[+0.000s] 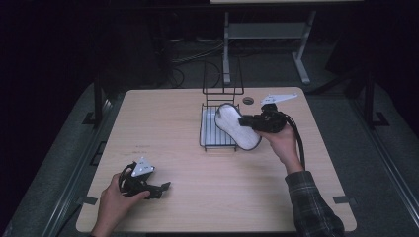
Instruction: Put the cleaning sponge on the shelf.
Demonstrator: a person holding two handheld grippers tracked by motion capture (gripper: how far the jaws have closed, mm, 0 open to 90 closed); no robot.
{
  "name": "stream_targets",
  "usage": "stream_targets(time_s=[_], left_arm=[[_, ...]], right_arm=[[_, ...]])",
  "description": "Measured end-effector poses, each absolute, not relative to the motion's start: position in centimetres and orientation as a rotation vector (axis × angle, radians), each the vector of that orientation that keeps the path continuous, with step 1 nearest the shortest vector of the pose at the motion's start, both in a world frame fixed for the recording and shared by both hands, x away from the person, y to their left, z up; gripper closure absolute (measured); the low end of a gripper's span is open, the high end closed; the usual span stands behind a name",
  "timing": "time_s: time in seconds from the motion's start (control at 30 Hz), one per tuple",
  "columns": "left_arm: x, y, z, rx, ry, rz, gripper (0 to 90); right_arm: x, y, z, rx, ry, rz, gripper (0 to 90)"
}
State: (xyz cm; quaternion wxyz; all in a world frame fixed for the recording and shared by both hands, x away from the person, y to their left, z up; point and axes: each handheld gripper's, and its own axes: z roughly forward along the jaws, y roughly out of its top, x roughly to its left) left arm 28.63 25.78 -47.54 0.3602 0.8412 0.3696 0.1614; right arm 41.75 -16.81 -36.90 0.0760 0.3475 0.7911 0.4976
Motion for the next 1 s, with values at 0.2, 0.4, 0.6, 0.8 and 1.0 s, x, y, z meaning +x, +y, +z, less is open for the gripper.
stream_targets(time_s=[0.2, 0.4, 0.6, 0.8, 1.0], left_arm=[[28.6, 25.8, -47.5, 2.169, 0.953, 0.416, 12.7], [28.6, 25.8, -47.5, 2.169, 0.953, 0.416, 12.7], [28.6, 25.8, -47.5, 2.17, 0.953, 0.417, 12.7], [28.6, 25.8, -47.5, 2.17, 0.952, 0.417, 12.6], [28.6, 25.8, -47.5, 2.171, 0.953, 0.417, 12.6]], right_arm=[[43.4, -16.4, -37.2, 1.093, 2.343, 1.519, 77.2], [44.9, -15.7, -37.9, 1.13, 2.339, 1.535, 77.1], [46.4, -14.8, -38.8, 1.169, 2.34, 1.528, 77.1], [47.3, -13.7, -39.5, 1.174, 2.345, 1.535, 76.9], [47.6, -13.2, -40.1, 1.187, 2.354, 1.514, 76.3]])
